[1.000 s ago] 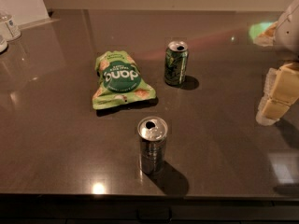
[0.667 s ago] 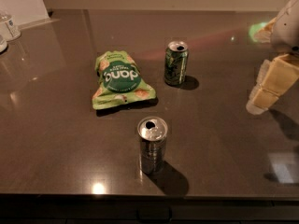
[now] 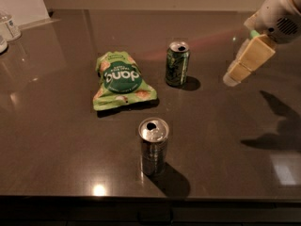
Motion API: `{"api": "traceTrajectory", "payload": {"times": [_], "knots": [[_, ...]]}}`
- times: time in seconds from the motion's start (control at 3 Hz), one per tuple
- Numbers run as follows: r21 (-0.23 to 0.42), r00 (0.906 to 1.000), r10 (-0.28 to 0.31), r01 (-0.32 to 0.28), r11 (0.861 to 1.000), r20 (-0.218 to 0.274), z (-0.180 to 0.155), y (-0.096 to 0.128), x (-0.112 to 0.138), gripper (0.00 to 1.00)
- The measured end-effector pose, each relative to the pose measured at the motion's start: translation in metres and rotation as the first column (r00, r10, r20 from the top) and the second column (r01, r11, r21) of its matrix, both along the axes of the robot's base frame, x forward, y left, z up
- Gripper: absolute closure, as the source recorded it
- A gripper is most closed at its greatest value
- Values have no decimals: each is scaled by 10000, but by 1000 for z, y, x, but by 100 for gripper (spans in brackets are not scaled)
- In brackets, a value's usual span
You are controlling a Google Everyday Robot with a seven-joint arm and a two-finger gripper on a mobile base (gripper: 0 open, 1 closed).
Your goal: Move green can near redbull can
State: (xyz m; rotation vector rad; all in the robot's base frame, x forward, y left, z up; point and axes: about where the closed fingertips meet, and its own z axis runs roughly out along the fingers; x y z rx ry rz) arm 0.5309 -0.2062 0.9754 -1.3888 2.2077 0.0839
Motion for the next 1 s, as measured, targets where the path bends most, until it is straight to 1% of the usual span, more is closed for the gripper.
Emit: {"api": "traceTrajectory", "payload": {"times": [0.33,0.67,1.0], "knots": [[689,9999,-9,-3,9976,169,-7,21,30,0],[1102,9997,214,-226,9936,120,-21,46,50,0],[1270,9993,364,-367,9912,47,-35,66,63,0]]}}
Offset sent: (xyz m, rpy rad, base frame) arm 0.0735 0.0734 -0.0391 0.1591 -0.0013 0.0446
